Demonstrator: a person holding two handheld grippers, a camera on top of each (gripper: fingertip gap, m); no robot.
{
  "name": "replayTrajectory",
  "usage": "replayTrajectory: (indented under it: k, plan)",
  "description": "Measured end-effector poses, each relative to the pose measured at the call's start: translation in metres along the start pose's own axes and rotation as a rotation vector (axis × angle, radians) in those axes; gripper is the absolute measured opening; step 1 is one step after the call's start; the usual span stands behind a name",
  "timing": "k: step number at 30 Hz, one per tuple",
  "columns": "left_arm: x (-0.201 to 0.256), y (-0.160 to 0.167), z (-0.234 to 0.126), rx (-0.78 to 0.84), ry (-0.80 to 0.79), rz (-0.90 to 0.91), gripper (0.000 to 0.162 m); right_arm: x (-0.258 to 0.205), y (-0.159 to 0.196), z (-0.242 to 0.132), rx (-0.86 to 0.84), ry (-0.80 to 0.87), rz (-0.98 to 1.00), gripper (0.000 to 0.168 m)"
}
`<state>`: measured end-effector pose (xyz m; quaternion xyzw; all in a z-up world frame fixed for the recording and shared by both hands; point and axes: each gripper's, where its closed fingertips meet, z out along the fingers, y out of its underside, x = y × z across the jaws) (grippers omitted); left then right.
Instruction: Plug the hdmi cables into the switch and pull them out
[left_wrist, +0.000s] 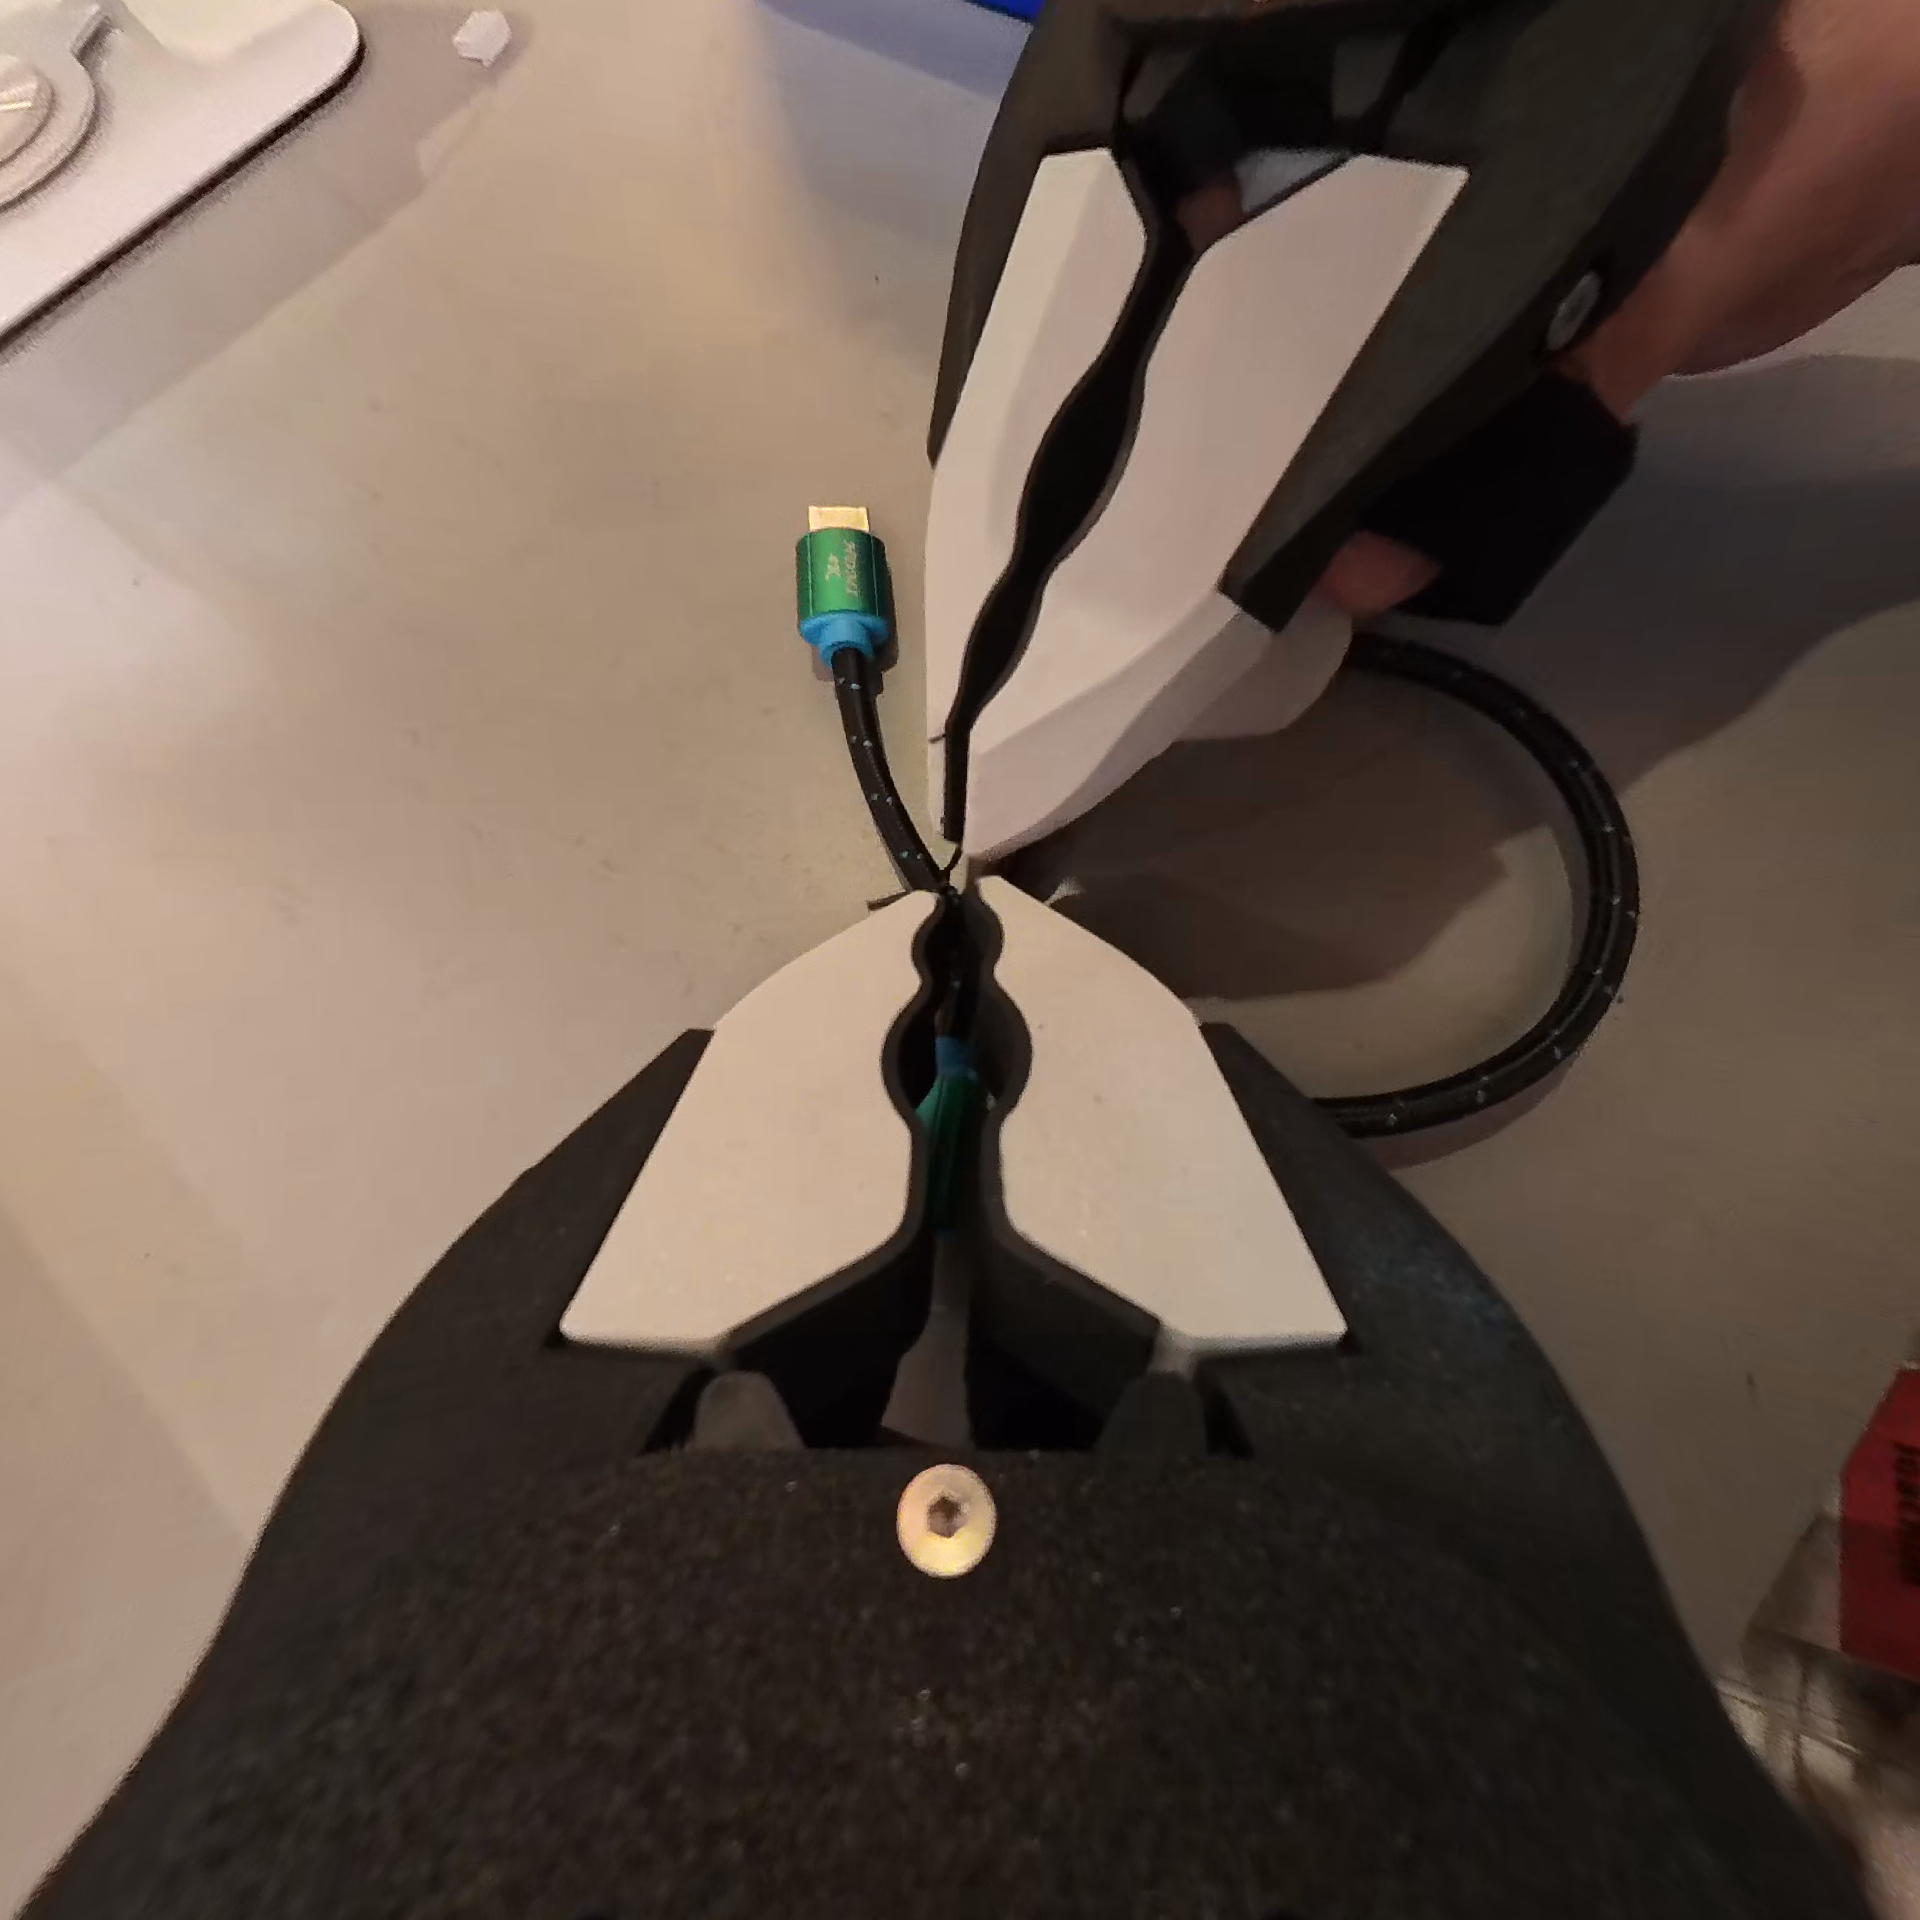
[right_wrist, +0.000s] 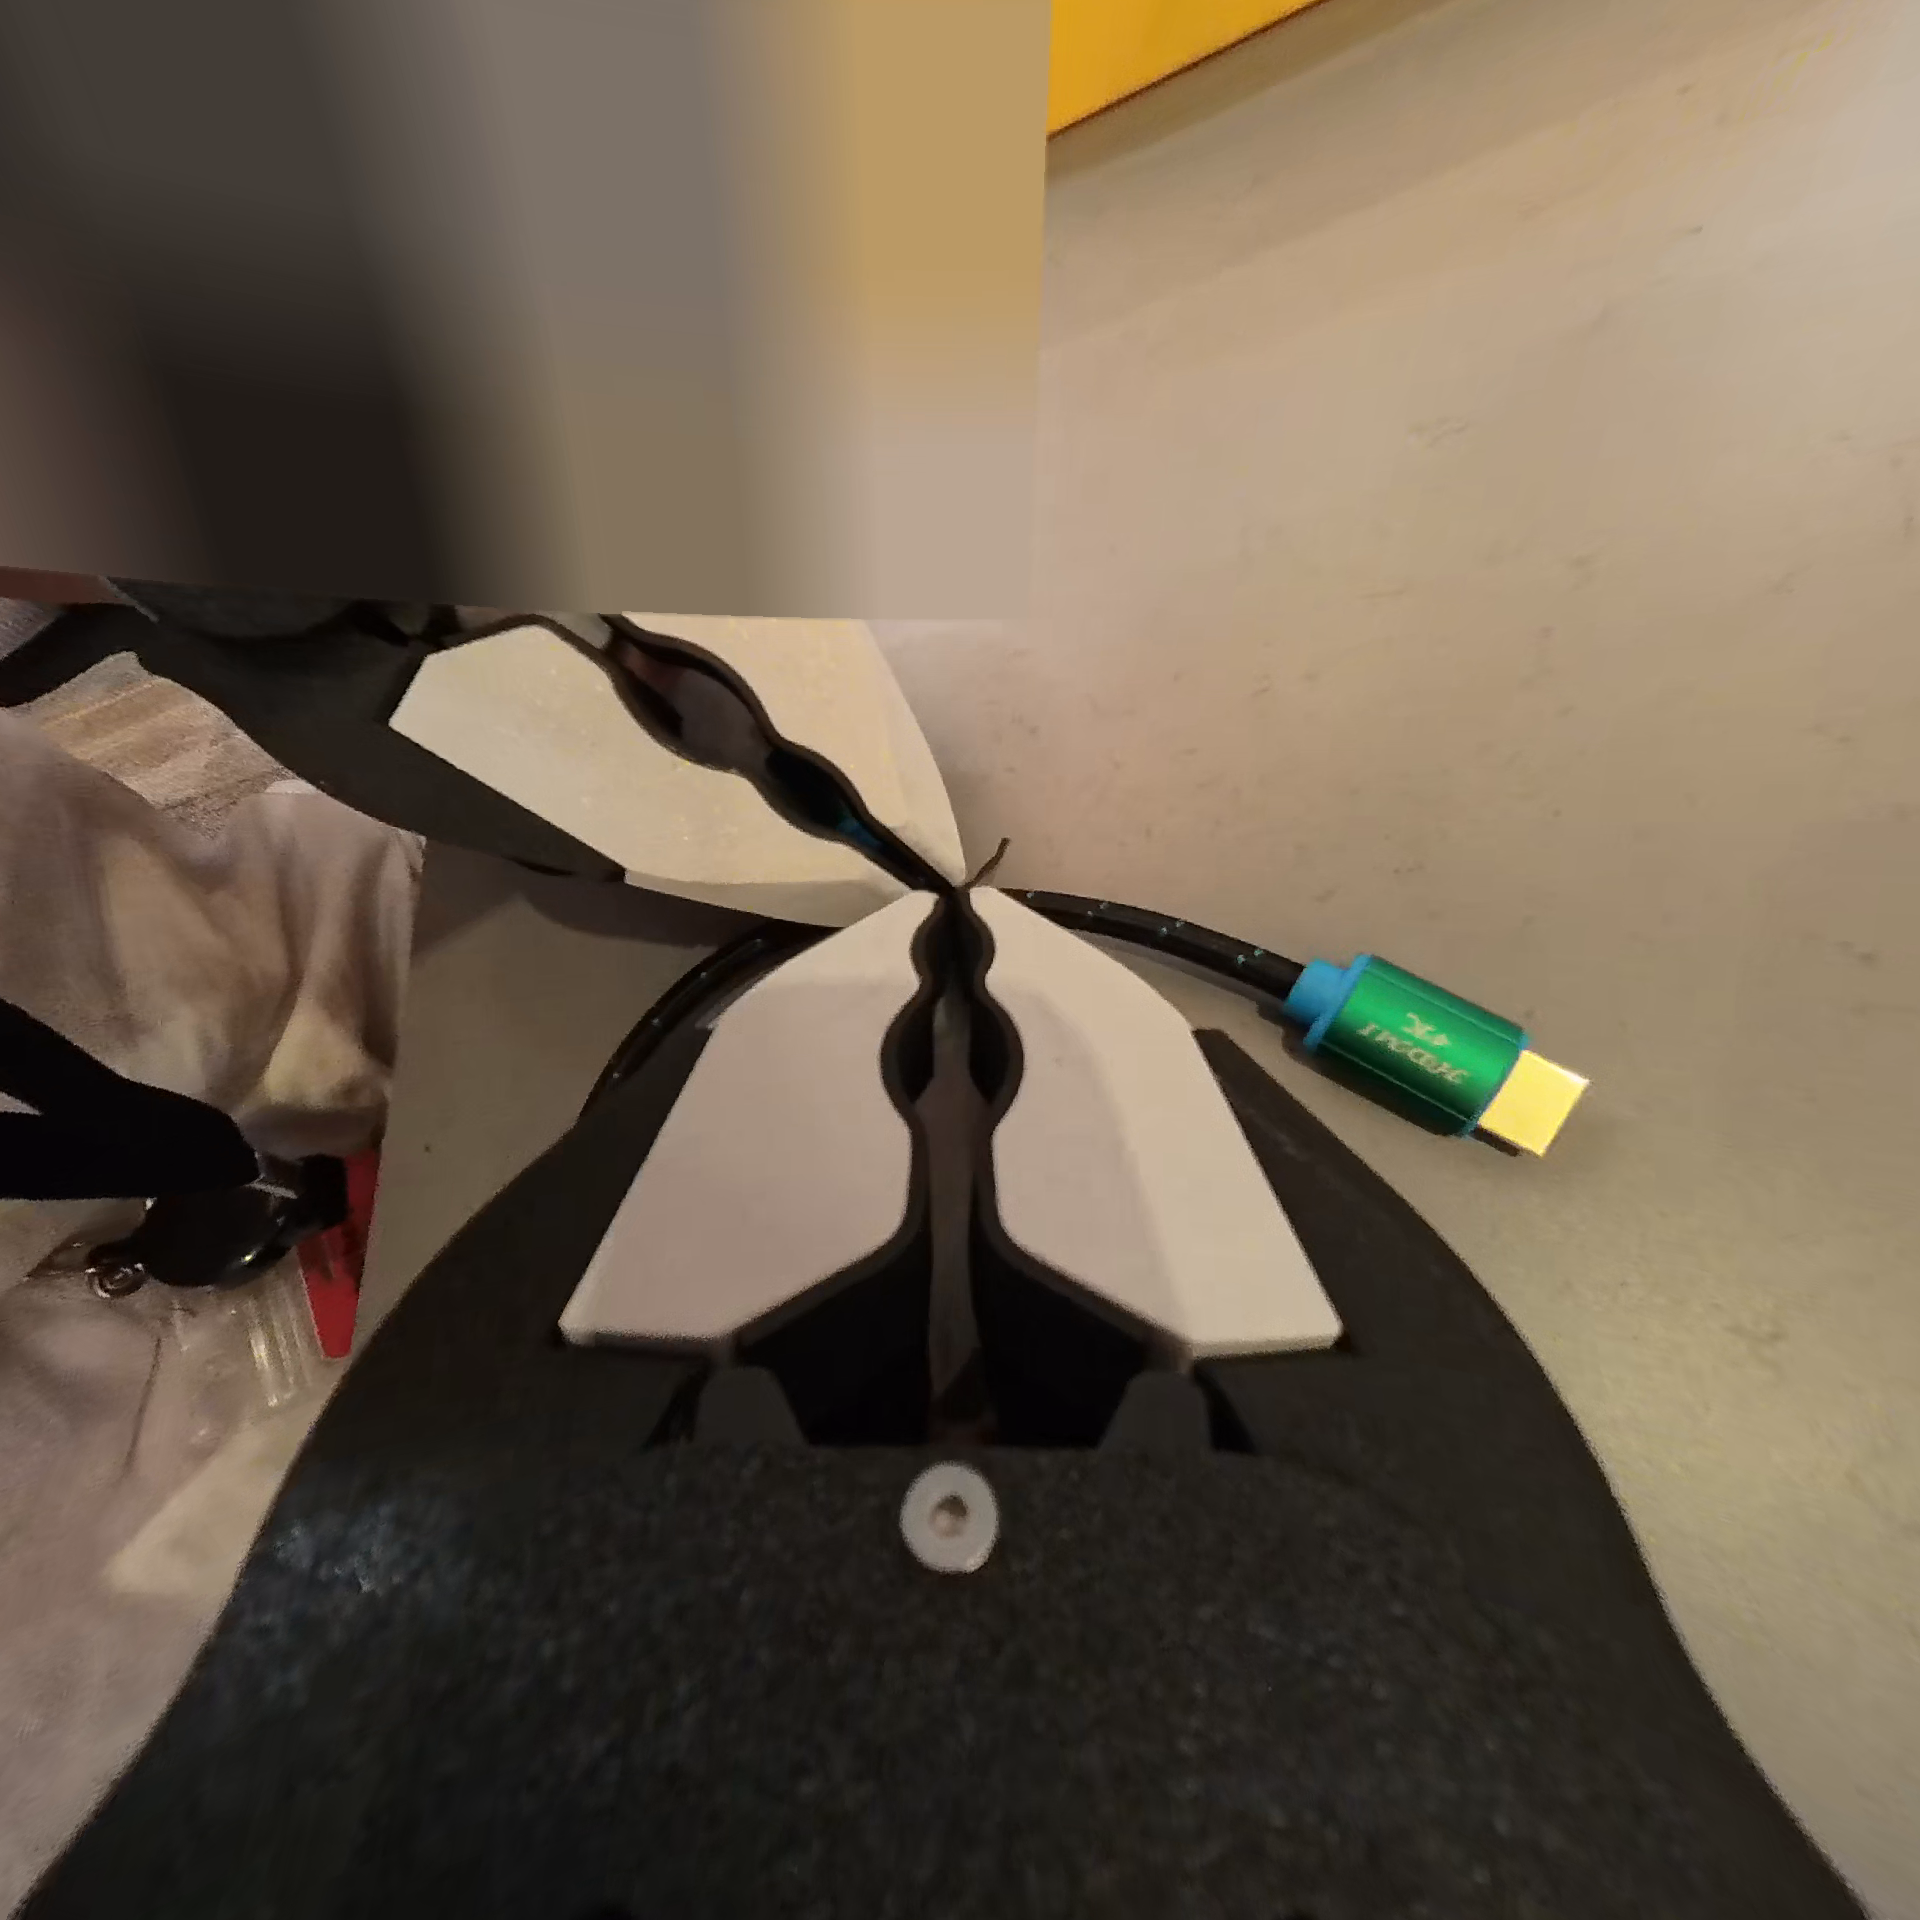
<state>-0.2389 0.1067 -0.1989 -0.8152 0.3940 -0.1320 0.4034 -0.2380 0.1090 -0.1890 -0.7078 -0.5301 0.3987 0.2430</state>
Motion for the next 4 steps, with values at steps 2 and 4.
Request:
replayTrajectory:
  k: [2, 4]
  plan:
    - [0.0002, -0.0001, 0.0001, 0.001, -0.001, 0.008, 0.002, 0.0004, -0.0015, -0.0006, 0.01, -0.001, -0.001, 0.0]
    - [0.0004, -0.0002, 0.0, 0.001, 0.002, 0.007, 0.002, -0.0002, -0.0022, 0.0, 0.011, -0.004, -0.004, 0.0]
